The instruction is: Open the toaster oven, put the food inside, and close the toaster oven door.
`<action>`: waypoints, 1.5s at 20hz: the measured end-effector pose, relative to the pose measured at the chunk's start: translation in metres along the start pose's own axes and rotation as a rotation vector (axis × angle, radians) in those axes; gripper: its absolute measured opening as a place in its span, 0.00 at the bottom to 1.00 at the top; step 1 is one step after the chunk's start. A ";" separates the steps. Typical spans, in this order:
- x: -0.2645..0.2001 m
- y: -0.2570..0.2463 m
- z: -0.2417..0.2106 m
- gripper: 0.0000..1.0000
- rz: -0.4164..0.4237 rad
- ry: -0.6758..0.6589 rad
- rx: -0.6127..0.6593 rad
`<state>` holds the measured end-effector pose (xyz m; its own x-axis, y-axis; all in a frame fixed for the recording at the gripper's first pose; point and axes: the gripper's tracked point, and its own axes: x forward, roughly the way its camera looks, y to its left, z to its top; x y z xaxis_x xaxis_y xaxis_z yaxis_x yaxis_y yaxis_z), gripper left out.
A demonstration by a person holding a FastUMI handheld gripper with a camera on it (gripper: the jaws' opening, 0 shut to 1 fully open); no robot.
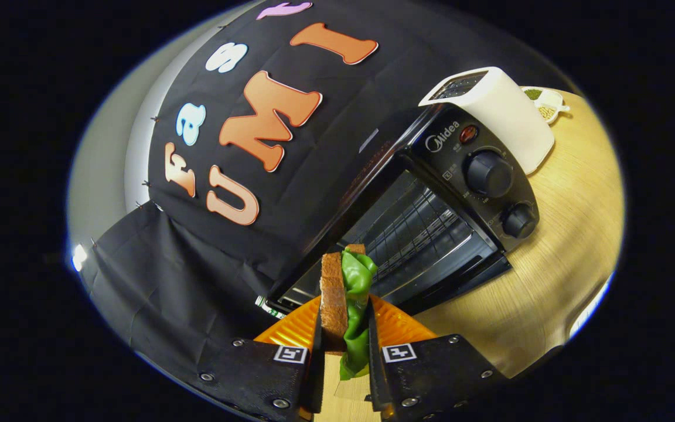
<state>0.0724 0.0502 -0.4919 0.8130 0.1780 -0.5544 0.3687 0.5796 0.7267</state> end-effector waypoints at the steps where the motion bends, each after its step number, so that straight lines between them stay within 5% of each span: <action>1: 0.006 -0.003 -0.001 0.32 -0.009 -0.010 0.005; 9: 0.048 -0.008 0.014 0.32 0.029 -0.103 0.151; 16: 0.073 -0.021 0.036 0.32 -0.041 -0.254 0.072; 21: 0.070 -0.038 0.040 0.39 -0.174 -0.298 -0.086; 25: 0.058 -0.046 0.040 0.58 -0.280 -0.280 -0.265; 30: 0.031 -0.045 0.062 0.83 -0.438 -0.300 -0.660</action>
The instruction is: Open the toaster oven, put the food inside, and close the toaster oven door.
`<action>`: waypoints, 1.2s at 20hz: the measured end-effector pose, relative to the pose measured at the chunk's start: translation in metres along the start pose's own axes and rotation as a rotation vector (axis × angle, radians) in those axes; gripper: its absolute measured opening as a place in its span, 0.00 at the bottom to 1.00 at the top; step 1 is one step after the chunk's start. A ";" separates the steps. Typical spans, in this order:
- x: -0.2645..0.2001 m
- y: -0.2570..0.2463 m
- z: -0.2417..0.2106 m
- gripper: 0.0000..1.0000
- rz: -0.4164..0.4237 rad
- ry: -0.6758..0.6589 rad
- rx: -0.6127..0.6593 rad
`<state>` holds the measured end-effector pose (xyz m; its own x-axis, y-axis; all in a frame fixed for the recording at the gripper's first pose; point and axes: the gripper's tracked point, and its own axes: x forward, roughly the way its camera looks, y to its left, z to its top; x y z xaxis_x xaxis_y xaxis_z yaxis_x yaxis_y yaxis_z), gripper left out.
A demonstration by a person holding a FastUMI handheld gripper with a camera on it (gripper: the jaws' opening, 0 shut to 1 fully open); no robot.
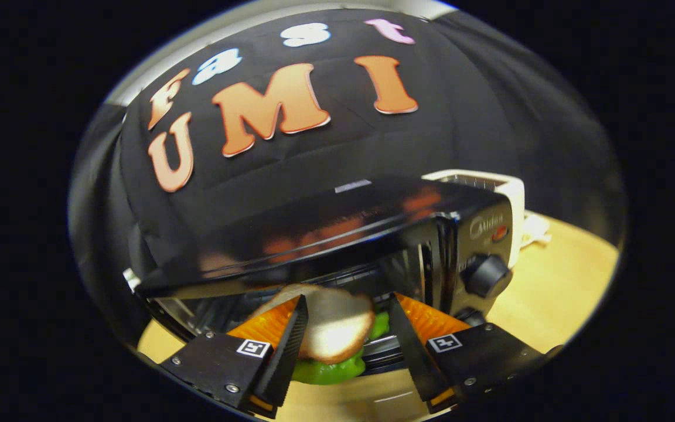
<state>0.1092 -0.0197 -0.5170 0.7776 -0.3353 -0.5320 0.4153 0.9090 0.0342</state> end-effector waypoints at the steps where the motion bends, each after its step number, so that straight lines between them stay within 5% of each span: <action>1: -0.007 0.006 0.005 0.84 0.018 -0.019 -0.043; 10: -0.107 0.020 -0.003 0.96 0.228 0.067 -0.103; 19: -0.167 -0.001 -0.088 0.96 0.317 0.320 -0.168; 24: -0.184 -0.019 -0.127 0.97 0.299 0.409 -0.206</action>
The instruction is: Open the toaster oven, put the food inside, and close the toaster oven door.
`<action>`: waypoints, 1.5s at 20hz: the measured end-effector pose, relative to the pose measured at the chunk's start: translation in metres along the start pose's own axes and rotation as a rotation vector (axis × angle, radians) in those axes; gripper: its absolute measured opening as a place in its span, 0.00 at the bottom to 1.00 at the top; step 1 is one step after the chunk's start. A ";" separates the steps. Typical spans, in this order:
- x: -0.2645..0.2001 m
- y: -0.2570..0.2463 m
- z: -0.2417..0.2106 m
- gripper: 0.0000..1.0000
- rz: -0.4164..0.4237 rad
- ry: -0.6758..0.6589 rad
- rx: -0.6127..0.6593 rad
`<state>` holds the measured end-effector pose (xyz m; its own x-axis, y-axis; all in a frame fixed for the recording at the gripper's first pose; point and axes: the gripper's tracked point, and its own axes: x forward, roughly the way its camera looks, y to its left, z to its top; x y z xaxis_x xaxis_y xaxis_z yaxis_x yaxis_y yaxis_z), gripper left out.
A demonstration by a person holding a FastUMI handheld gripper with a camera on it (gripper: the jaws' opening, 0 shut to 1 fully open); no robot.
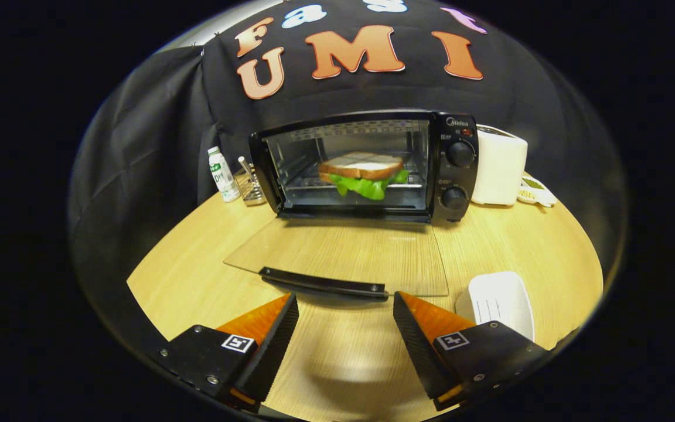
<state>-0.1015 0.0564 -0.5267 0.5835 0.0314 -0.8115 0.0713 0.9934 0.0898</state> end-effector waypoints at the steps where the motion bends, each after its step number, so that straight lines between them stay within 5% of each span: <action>1: 0.002 -0.001 -0.003 0.97 -0.004 0.009 -0.002; 13: 0.042 0.025 -0.014 0.97 0.033 0.102 -0.014; 30: 0.041 -0.013 0.174 0.97 -0.122 -0.253 -0.075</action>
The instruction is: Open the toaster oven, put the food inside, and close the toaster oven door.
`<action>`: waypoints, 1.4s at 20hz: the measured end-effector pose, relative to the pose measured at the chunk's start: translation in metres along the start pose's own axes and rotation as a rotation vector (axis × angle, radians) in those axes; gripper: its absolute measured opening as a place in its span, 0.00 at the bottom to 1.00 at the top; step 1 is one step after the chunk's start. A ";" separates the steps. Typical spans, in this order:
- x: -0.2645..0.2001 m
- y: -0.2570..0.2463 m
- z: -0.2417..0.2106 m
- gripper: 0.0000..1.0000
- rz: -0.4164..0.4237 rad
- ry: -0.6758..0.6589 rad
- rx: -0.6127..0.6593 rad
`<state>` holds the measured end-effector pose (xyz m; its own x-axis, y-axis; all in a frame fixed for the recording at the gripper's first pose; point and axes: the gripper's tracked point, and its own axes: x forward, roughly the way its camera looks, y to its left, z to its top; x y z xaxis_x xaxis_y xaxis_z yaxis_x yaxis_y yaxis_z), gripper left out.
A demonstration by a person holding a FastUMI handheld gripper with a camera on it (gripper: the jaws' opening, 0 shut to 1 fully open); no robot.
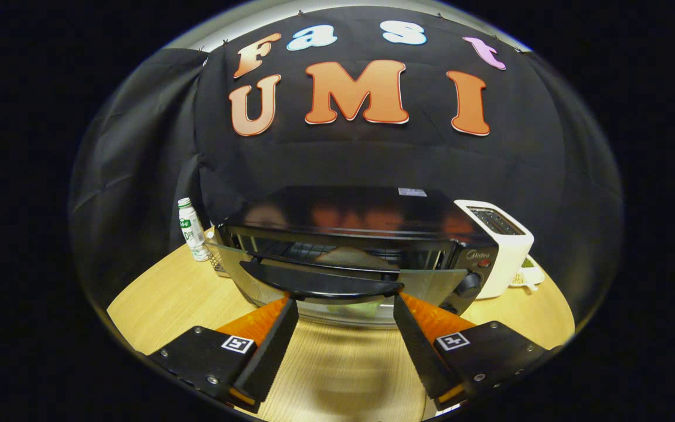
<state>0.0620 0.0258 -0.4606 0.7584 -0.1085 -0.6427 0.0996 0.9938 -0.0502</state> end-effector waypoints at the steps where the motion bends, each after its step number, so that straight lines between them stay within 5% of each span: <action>1: -0.003 0.002 0.010 0.97 0.012 -0.028 0.005; 10: -0.106 -0.020 0.149 0.97 0.006 -0.405 -0.016; 17: -0.200 -0.055 0.228 0.97 -0.054 -0.557 -0.083; 28: -0.310 -0.084 0.292 0.98 -0.021 -0.686 -0.070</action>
<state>0.0063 -0.0311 -0.0336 0.9952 -0.0969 -0.0135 0.0945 0.9881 -0.1215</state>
